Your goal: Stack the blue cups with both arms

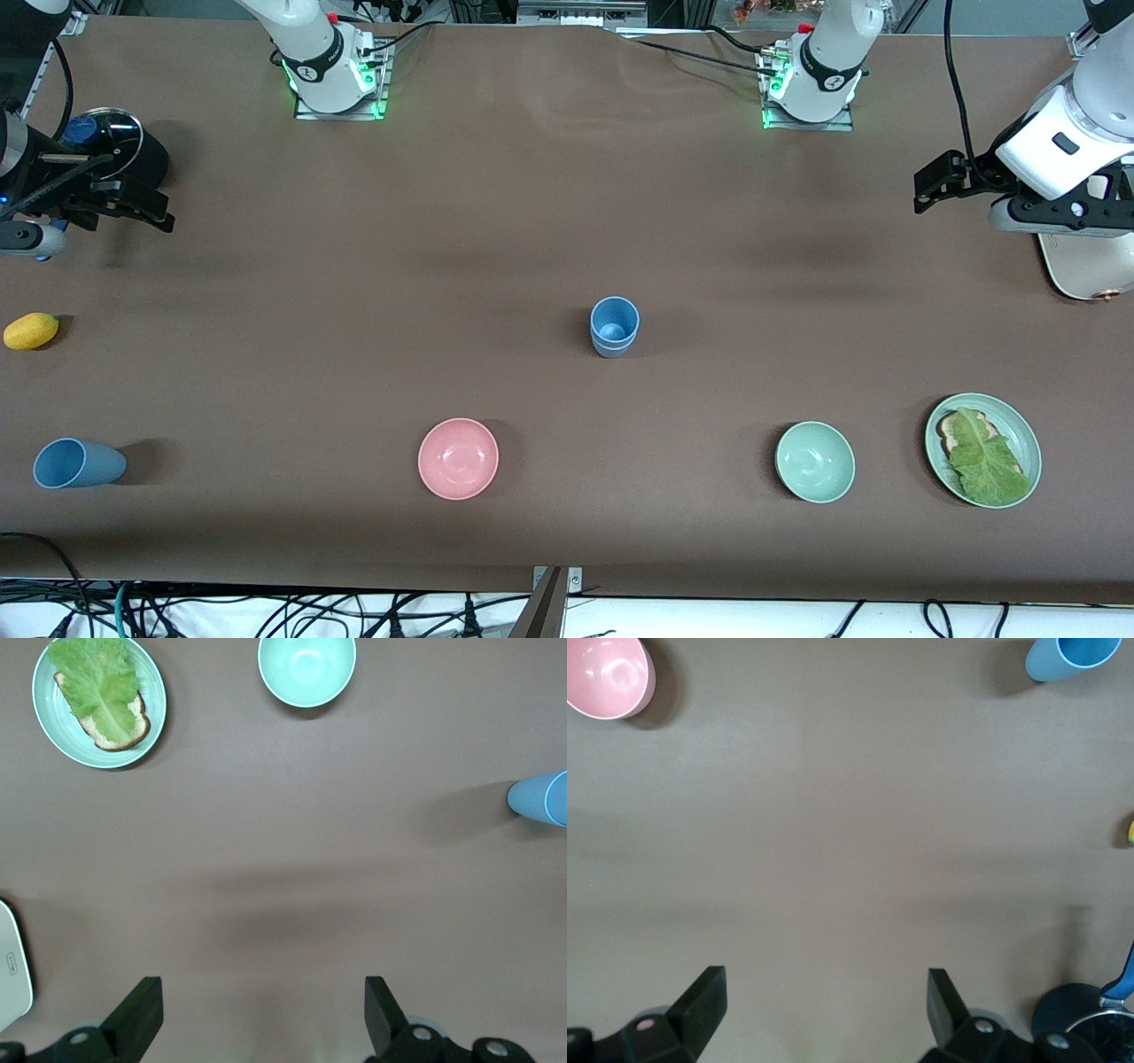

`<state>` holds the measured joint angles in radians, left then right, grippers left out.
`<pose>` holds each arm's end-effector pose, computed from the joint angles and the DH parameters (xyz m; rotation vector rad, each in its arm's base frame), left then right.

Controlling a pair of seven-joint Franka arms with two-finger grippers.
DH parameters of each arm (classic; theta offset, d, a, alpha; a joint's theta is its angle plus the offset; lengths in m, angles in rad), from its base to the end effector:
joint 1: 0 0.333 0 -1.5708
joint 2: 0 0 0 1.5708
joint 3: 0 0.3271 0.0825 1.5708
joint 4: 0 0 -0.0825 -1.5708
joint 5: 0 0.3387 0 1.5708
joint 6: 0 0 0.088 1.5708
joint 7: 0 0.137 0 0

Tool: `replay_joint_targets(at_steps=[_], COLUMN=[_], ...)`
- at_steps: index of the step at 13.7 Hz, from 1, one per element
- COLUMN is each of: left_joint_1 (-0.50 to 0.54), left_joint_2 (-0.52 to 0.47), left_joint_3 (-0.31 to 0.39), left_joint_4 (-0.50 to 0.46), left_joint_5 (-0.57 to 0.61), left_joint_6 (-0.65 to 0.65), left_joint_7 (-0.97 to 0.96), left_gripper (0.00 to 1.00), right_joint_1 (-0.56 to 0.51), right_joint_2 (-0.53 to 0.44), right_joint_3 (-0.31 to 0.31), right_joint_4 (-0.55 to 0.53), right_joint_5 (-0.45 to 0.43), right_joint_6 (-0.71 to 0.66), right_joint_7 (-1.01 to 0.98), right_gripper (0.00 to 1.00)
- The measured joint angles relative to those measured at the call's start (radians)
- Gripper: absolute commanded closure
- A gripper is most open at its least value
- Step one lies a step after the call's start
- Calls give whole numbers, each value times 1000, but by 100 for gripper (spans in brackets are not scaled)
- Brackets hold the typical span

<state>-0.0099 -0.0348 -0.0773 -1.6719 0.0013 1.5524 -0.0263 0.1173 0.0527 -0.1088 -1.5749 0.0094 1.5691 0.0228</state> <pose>0.4887 -0.0432 0.5786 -3.1286 0.0951 0.1322 0.5222 0.0072 0.5767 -3.1374 0.0229 0.0914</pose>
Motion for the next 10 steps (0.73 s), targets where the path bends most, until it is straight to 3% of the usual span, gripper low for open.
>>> replay_joint_targets(at_steps=[7, 10], left_joint_1=[-2, -2], left_joint_2=[3, 3], left_joint_3=[-1, -1], left_joint_4=[2, 2], left_joint_5=[0, 0], left_joint_6=[0, 0], left_joint_7=[0, 0], left_gripper=[0, 0], right_joint_1=[-112, -130], right_joint_2=[0, 0], right_joint_3=[112, 132], right_joint_4=[0, 0], right_joint_5=[0, -1], right_joint_6=[12, 13], right_joint_7=[-1, -1], right_gripper=[0, 0])
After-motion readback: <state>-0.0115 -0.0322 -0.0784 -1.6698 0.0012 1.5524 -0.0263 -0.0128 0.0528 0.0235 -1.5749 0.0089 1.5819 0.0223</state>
